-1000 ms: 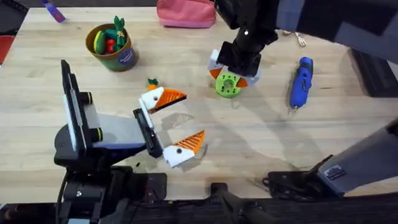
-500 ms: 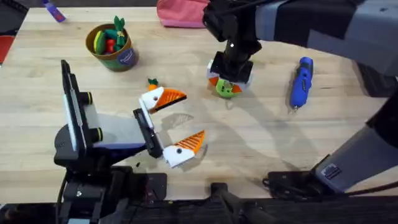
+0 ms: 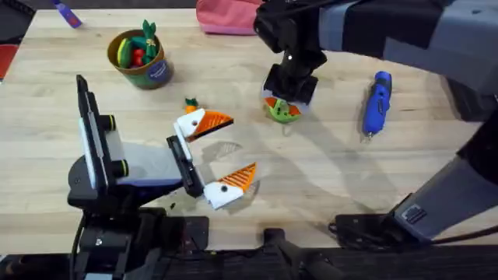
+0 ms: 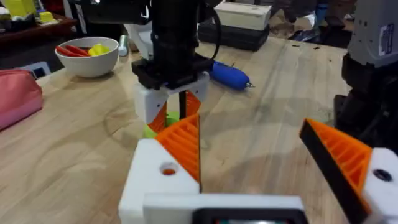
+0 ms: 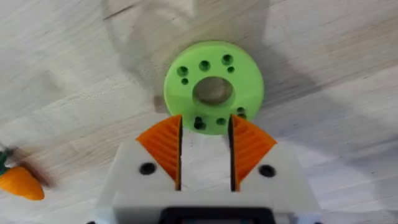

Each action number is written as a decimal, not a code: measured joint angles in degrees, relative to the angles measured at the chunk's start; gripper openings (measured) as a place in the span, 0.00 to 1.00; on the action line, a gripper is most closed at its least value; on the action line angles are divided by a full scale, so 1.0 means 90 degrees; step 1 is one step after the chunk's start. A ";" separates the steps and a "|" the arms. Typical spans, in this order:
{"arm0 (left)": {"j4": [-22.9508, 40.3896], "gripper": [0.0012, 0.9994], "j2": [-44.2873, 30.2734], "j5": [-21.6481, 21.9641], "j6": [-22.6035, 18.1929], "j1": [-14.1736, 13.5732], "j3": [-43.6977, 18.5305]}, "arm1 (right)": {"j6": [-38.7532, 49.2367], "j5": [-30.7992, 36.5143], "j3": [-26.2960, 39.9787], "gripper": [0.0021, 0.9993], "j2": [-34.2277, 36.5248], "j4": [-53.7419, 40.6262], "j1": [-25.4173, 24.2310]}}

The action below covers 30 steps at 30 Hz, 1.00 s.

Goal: Pick up the gripper from the table and insert it into the empty holder that is missing its gripper. Then pick up a screw, insert it into the mounting hole, and use the screwdriver to tighten it. Finally, clean up the table by picking up the vegetable and placing it into the bucket.

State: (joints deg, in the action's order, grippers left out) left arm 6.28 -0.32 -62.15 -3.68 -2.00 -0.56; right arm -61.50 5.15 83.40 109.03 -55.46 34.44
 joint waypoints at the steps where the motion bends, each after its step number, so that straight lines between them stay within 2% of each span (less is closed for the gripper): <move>1: 0.0000 0.99 0.0000 0.0000 0.0000 0.0000 0.0000 | -0.0007 0.0000 -0.0008 0.38 0.0000 0.0002 0.0007; 7: 0.0000 0.99 0.0000 0.0000 0.0000 0.0000 0.0000 | -0.0052 0.0000 -0.0100 0.37 0.0055 0.0099 0.0065; 15: 0.0000 0.99 0.0000 0.0000 0.0000 0.0000 0.0000 | -0.0077 0.0139 -0.0104 0.23 0.0109 0.0112 0.0086; 19: 0.0000 0.99 0.0000 0.0000 0.0000 0.0000 0.0000 | -0.0117 0.0182 -0.0104 0.03 0.0109 0.0216 0.0117; 20: 0.0000 0.99 0.0000 0.0000 0.0000 0.0000 0.0000 | -0.0115 0.0189 -0.0104 0.01 0.0109 0.0234 0.0126; 30: 0.0000 0.99 0.0000 0.0000 0.0000 0.0000 0.0000 | -0.0116 0.0279 -0.0107 0.00 0.0109 0.0240 0.0189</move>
State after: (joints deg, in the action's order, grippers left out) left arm 6.28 -0.32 -62.15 -3.68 -2.00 -0.56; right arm -62.54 7.66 82.43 110.02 -53.30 36.14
